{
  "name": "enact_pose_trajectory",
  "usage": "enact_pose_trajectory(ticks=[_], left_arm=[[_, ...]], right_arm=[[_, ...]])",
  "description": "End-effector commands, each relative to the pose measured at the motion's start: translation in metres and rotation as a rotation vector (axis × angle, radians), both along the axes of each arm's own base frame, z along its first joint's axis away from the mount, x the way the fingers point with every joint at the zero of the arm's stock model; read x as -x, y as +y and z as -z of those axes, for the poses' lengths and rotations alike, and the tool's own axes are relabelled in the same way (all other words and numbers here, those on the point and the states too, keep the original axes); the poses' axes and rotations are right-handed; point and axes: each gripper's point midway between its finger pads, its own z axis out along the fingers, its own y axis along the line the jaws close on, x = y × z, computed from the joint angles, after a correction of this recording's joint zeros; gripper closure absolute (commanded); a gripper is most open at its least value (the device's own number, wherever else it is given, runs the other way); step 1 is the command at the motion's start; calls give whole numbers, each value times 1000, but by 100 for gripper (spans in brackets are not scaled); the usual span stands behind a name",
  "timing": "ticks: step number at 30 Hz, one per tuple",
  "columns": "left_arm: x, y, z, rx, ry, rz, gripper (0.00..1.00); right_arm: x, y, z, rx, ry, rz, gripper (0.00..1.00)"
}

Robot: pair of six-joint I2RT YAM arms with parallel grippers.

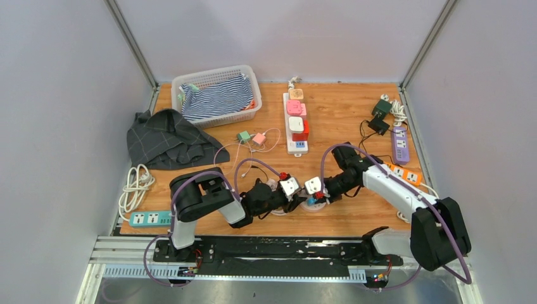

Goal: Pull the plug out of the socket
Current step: Remove the plug from the socket.

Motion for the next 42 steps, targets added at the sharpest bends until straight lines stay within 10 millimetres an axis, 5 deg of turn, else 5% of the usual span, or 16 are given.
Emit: enact_pose_trajectory(ticks=[1, 9, 21, 32, 42], left_arm=[[9, 8, 29, -84, 23, 22, 57], [10, 9, 30, -89, 26, 24, 57], [13, 5, 31, -91, 33, 44, 58], [13, 6, 30, -84, 33, 44, 58], [15, 5, 31, -91, 35, 52, 58]], right_arm=[[20, -10, 17, 86, 77, -18, 100], [10, -30, 13, 82, 30, 74, 100], [26, 4, 7, 38, 147, -53, 100], [12, -26, 5, 55, 39, 56, 100], [17, -4, 4, 43, 106, -15, 100]])
